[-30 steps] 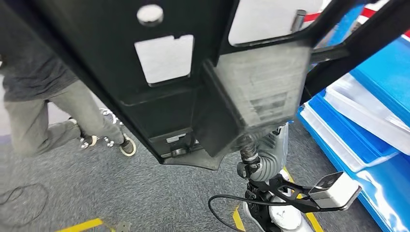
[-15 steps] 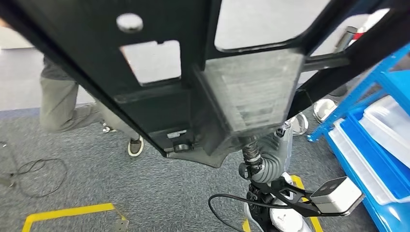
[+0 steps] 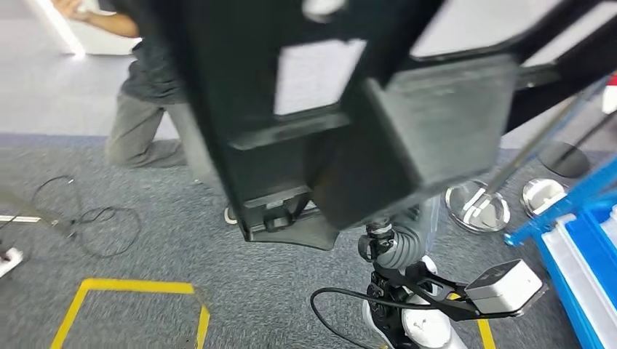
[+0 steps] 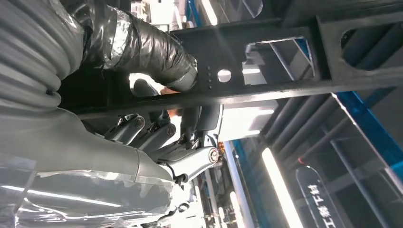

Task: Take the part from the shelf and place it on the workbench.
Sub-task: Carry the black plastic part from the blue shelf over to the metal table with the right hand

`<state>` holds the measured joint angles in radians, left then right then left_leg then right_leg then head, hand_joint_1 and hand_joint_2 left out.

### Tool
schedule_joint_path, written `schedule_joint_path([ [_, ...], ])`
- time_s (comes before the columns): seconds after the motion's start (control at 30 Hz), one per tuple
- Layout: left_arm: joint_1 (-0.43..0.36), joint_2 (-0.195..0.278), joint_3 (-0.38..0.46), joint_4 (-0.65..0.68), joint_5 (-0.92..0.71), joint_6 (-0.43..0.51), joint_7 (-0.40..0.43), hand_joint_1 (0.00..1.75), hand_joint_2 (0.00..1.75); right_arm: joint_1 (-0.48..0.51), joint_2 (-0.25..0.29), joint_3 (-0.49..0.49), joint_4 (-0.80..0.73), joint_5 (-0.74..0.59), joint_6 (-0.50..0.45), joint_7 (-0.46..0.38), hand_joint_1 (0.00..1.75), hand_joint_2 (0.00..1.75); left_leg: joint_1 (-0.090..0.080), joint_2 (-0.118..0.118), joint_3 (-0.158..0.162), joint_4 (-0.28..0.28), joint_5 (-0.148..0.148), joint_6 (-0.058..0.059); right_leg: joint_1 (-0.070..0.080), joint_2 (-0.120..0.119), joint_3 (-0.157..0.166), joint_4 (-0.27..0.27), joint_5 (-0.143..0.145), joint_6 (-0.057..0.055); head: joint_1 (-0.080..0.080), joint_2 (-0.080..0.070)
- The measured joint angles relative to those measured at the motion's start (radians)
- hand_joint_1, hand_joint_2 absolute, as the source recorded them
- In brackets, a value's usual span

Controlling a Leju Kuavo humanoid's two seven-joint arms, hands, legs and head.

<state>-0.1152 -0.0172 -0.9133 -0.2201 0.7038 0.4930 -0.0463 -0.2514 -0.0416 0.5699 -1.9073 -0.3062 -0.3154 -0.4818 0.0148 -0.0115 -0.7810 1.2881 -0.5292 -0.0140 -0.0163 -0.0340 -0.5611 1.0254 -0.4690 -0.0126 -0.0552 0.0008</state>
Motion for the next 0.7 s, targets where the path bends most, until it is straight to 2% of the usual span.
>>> schedule_joint_path([
  [0.03, 0.001, 0.003, -0.003, 0.0, -0.003, -0.004, 0.003, 0.0, 1.75, 0.001, 0.0, 0.0, -0.001, 0.003, -0.011, 0.0, 1.75, 1.75, 0.001, 0.004, 0.002, -0.005, 0.012, -0.002, 0.0, -0.014, 0.001, 0.001, -0.003, 0.001, 0.0, 0.0],
  [0.07, 0.002, 0.007, -0.005, 0.0, -0.004, -0.005, 0.0, 0.0, 1.75, 0.001, 0.0, 0.0, -0.002, 0.005, -0.02, 0.0, 1.75, 1.75, 0.002, 0.01, 0.025, -0.047, 0.039, -0.002, 0.0, -0.026, 0.004, 0.002, -0.006, 0.003, 0.0, 0.0],
  [0.1, 0.003, 0.011, -0.007, 0.0, -0.002, -0.006, -0.005, 0.0, 1.75, 0.001, 0.0, 0.0, -0.005, 0.004, -0.026, 0.0, 1.75, 1.75, 0.002, 0.026, 0.062, -0.114, 0.07, -0.001, 0.0, -0.037, 0.007, 0.003, -0.01, 0.006, 0.0, 0.0],
  [0.17, 0.002, 0.017, -0.009, 0.0, 0.011, -0.022, -0.023, 0.0, 1.75, 0.001, 0.0, 0.0, -0.013, -0.012, -0.031, 0.0, 1.75, 1.75, -0.006, 0.06, 0.124, -0.223, 0.102, 0.011, 0.005, -0.055, 0.014, 0.003, -0.018, 0.016, 0.001, 0.0],
  [0.2, 0.001, 0.019, -0.009, 0.0, 0.023, -0.036, -0.032, 0.0, 1.75, 0.002, 0.0, 0.0, -0.016, -0.024, -0.031, -0.001, 1.75, 1.75, -0.01, 0.068, 0.136, -0.247, 0.104, 0.018, 0.007, -0.063, 0.017, 0.003, -0.021, 0.022, 0.001, 0.0],
  [0.27, 0.0, 0.025, -0.009, 0.0, 0.045, -0.062, -0.042, 0.0, 1.75, 0.003, 0.0, 0.0, -0.022, -0.044, -0.03, -0.003, 1.75, 1.75, -0.015, 0.052, 0.138, -0.254, 0.101, 0.032, 0.008, -0.078, 0.025, -0.002, -0.026, 0.033, 0.002, 0.0],
  [0.3, 0.002, 0.027, -0.009, 0.0, 0.051, -0.071, -0.044, 0.0, 1.75, 0.003, 0.0, 0.0, -0.024, -0.048, -0.03, -0.003, 1.75, 1.75, -0.014, 0.042, 0.142, -0.259, 0.102, 0.038, 0.006, -0.076, 0.028, 0.0, -0.03, 0.039, 0.002, 0.0],
  [0.37, 0.002, 0.031, -0.009, 0.0, 0.058, -0.09, -0.051, 0.0, 1.75, 0.003, 0.0, 0.0, -0.029, -0.05, -0.029, -0.007, 1.75, 1.75, -0.01, 0.023, 0.151, -0.269, 0.105, 0.051, 0.002, -0.038, 0.014, 0.042, -0.059, 0.048, 0.005, 0.0],
  [0.43, -0.005, 0.033, -0.009, 0.0, 0.058, -0.109, -0.061, 0.0, 1.75, 0.01, -0.001, 0.0, -0.032, -0.047, -0.026, -0.016, 1.75, 1.75, -0.009, 0.001, 0.155, -0.272, 0.105, 0.06, 0.002, 0.011, -0.046, 0.159, -0.115, 0.048, 0.009, 0.0],
  [0.47, -0.01, 0.034, -0.009, 0.0, 0.055, -0.113, -0.065, 0.0, 1.75, 0.016, -0.001, 0.0, -0.033, -0.044, -0.024, -0.02, 1.75, 1.75, -0.01, -0.011, 0.155, -0.272, 0.105, 0.064, 0.003, 0.021, -0.083, 0.224, -0.138, 0.047, 0.01, 0.0],
  [0.5, -0.014, 0.035, -0.009, 0.0, 0.053, -0.114, -0.066, 0.0, 1.75, 0.023, -0.001, 0.0, -0.033, -0.042, -0.022, -0.023, 1.75, 1.75, -0.011, -0.026, 0.155, -0.271, 0.104, 0.065, 0.003, 0.027, -0.111, 0.268, -0.144, 0.047, 0.01, 0.0],
  [0.53, -0.017, 0.036, -0.009, 0.0, 0.052, -0.115, -0.065, 0.0, 1.75, 0.028, -0.001, 0.0, -0.033, -0.04, -0.02, -0.026, 1.75, 1.75, -0.012, -0.042, 0.156, -0.269, 0.103, 0.065, 0.004, 0.029, -0.124, 0.276, -0.131, 0.045, 0.01, 0.0],
  [0.57, -0.018, 0.036, -0.009, 0.0, 0.051, -0.115, -0.064, 0.0, 1.75, 0.031, -0.001, 0.0, -0.033, -0.039, -0.018, -0.027, 1.75, 1.75, -0.012, -0.057, 0.157, -0.266, 0.102, 0.064, 0.004, 0.033, -0.116, 0.243, -0.097, 0.043, 0.01, 0.0],
  [0.6, -0.019, 0.037, -0.009, 0.0, 0.051, -0.115, -0.061, 0.0, 1.75, 0.032, -0.001, 0.0, -0.033, -0.037, -0.016, -0.027, 1.75, 1.75, -0.011, -0.072, 0.158, -0.263, 0.1, 0.063, 0.003, 0.045, -0.094, 0.182, -0.054, 0.04, 0.01, 0.0],
  [0.63, -0.02, 0.037, -0.009, 0.0, 0.05, -0.115, -0.056, 0.0, 1.75, 0.032, -0.001, 0.0, -0.033, -0.036, -0.014, -0.027, 1.75, 1.75, -0.012, -0.085, 0.158, -0.259, 0.098, 0.06, 0.001, 0.07, -0.069, 0.117, -0.021, 0.037, 0.01, 0.0],
  [0.67, -0.022, 0.038, -0.009, 0.0, 0.048, -0.116, -0.049, 0.0, 1.75, 0.033, -0.001, 0.0, -0.034, -0.035, -0.012, -0.027, 1.75, 1.75, -0.013, -0.097, 0.155, -0.254, 0.095, 0.056, -0.002, 0.095, -0.047, 0.063, -0.001, 0.035, 0.01, 0.0],
  [0.7, -0.024, 0.039, -0.009, 0.0, 0.045, -0.119, -0.037, 0.0, 1.75, 0.034, -0.001, 0.0, -0.034, -0.033, -0.01, -0.028, 1.75, 1.75, -0.011, -0.108, 0.151, -0.252, 0.095, 0.051, -0.003, 0.113, -0.035, 0.032, 0.006, 0.034, 0.01, 0.0],
])
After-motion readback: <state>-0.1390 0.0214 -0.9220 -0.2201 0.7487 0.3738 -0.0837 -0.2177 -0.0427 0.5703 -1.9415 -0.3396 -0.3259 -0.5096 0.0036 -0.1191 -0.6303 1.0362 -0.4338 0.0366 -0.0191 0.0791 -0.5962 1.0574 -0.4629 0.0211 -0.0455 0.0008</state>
